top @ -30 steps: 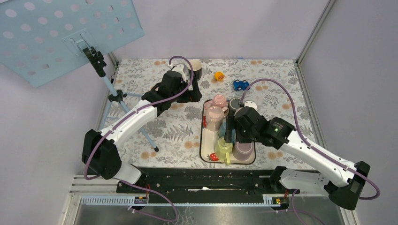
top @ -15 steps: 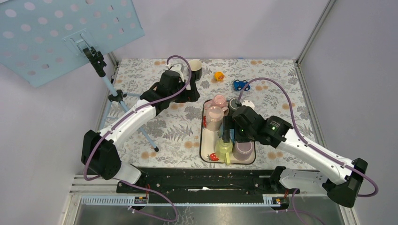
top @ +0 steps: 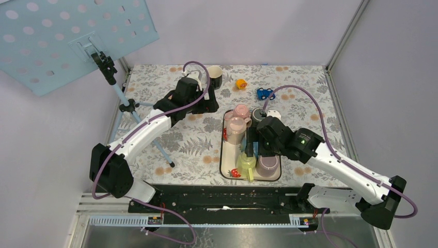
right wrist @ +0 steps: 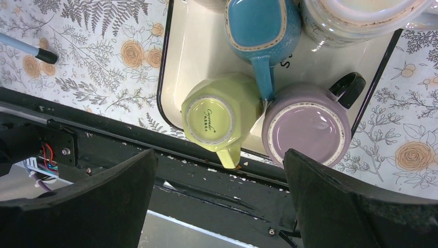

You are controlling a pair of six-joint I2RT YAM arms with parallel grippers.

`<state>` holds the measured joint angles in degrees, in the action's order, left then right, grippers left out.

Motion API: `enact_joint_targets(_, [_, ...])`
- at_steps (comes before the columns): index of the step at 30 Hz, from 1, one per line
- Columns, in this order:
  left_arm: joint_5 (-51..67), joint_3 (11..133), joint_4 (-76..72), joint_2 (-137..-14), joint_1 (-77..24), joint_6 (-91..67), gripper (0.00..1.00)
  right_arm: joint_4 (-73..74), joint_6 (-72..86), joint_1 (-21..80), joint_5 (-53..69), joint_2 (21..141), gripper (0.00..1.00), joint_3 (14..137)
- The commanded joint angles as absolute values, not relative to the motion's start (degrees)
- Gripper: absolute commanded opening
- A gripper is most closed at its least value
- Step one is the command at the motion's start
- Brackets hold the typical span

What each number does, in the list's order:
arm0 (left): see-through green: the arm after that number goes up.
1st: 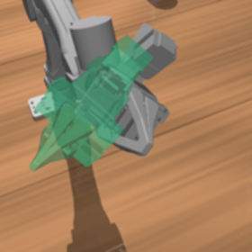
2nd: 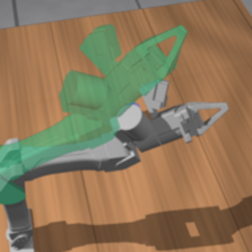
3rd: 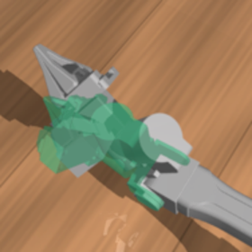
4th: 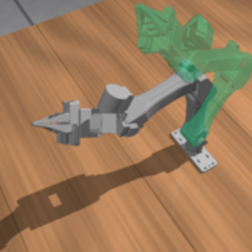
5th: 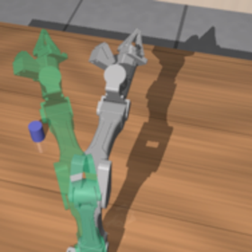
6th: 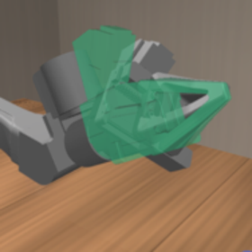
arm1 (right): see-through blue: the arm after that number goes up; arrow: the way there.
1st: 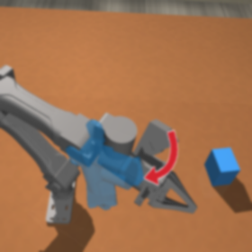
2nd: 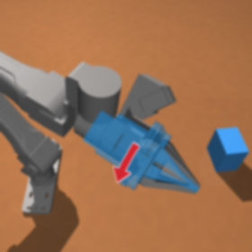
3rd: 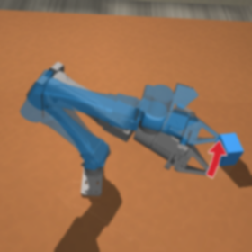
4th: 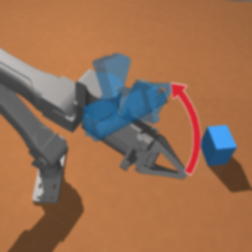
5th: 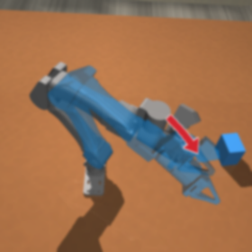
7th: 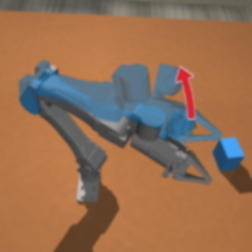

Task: Turn the mug right side up
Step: Turn over the cup on the tray.

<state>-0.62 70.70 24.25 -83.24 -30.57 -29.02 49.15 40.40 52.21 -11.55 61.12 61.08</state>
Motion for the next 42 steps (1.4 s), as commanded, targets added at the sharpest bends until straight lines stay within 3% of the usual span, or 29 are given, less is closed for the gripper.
enact_joint_targets(1, [-1.28,72.43,23.62,-81.67,-30.45,-29.31,0.99,50.26,40.33,52.88,-13.98,59.78,1.00,62.14])
enact_joint_targets(18, [-0.26,71.11,24.93,-79.33,-30.48,-29.62,0.99,51.12,40.62,53.31,-14.82,60.89,1.00,64.37])
enact_joint_targets(42, [8.53,61.22,23.55,-67.65,-30.58,-30.47,0.99,49.81,41.15,59.92,-18.61,72.41,1.00,64.54])
